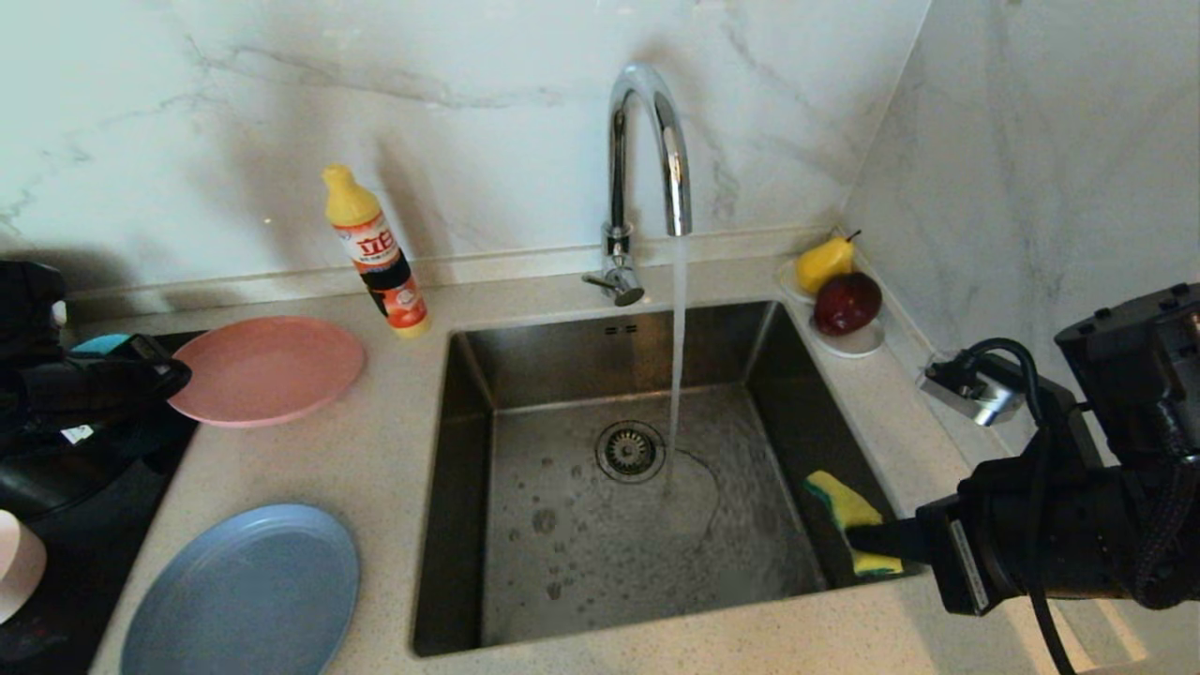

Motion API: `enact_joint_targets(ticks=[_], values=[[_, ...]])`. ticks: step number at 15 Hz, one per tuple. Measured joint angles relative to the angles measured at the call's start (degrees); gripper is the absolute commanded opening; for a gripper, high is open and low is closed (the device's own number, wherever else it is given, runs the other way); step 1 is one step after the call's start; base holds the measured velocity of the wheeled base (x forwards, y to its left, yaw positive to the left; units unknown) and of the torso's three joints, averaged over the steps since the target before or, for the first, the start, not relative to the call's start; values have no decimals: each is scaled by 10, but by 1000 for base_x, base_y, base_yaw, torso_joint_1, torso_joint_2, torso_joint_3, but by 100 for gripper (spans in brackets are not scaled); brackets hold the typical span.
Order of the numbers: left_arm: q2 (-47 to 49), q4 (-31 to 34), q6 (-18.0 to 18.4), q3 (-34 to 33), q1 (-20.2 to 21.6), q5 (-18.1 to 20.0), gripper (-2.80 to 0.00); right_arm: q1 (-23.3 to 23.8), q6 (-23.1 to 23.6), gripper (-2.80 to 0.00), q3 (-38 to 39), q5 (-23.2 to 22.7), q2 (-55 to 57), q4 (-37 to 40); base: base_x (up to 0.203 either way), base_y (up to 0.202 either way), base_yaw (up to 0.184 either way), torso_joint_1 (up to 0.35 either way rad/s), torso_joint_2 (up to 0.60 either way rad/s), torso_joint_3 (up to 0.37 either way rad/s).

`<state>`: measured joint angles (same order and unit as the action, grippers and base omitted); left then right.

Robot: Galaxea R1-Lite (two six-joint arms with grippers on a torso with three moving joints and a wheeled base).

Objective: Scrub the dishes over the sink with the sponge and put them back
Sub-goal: Place the plate on the table

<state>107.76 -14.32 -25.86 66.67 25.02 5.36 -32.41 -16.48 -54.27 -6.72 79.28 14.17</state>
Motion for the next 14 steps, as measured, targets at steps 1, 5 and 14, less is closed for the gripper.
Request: enact_joint_targets(ticks=[1, 5, 14], values=[[8, -1, 0, 10, 0, 24, -280, 0, 0, -280, 2, 0, 0, -1, 0, 0, 0, 0, 0, 0], [39, 0, 4, 43, -3, 40, -280, 0, 2, -280, 4, 0, -4, -1, 0, 0, 0, 0, 0, 0], [10, 2, 5, 45, -3, 35, 0, 0, -3, -280, 11, 2, -12, 0, 0, 0, 0, 0, 0, 0]])
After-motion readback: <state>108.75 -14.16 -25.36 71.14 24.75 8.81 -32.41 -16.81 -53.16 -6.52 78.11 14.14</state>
